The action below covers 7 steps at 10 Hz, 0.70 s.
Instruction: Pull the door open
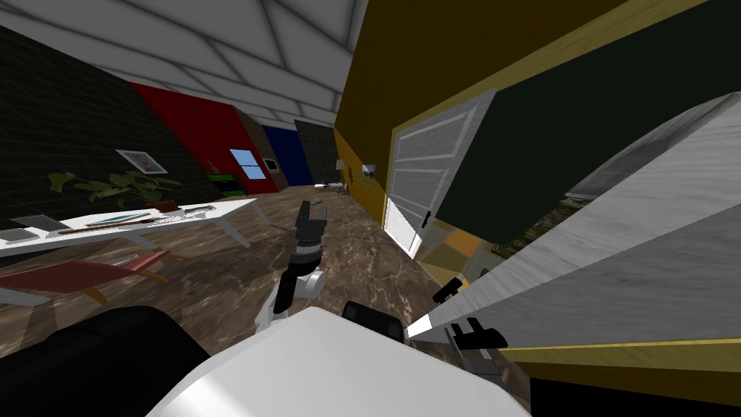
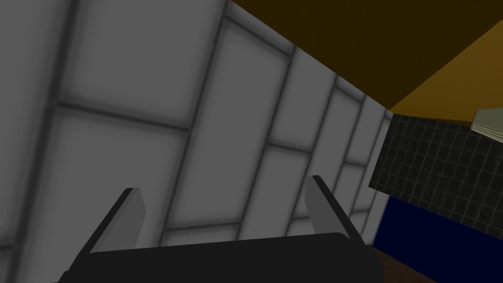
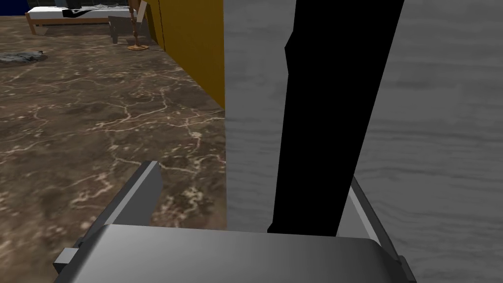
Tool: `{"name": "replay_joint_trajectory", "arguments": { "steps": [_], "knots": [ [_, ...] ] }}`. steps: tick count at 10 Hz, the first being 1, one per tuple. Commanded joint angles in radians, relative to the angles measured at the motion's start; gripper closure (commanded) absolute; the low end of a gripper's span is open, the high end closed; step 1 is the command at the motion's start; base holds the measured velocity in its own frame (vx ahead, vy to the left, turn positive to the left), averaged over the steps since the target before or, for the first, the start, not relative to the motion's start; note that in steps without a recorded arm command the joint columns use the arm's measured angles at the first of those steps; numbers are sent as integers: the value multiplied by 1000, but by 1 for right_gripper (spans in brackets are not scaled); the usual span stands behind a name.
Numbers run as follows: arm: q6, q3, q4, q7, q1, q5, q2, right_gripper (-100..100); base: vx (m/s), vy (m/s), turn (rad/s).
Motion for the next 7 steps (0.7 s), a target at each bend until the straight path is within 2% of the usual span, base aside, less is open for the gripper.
{"name": "replay_joint_trajectory", "arguments": {
  "steps": [1, 4, 7],
  "knots": [
    [-22, 22, 21, -2, 0, 17, 28, 100, -7, -17, -14],
    [-80, 51, 43, -1, 19, 40, 34, 100, 8, -18, -22],
    [-114, 68, 57, 0, 31, 53, 36, 100, 9, -25, -11]
  ]
}}
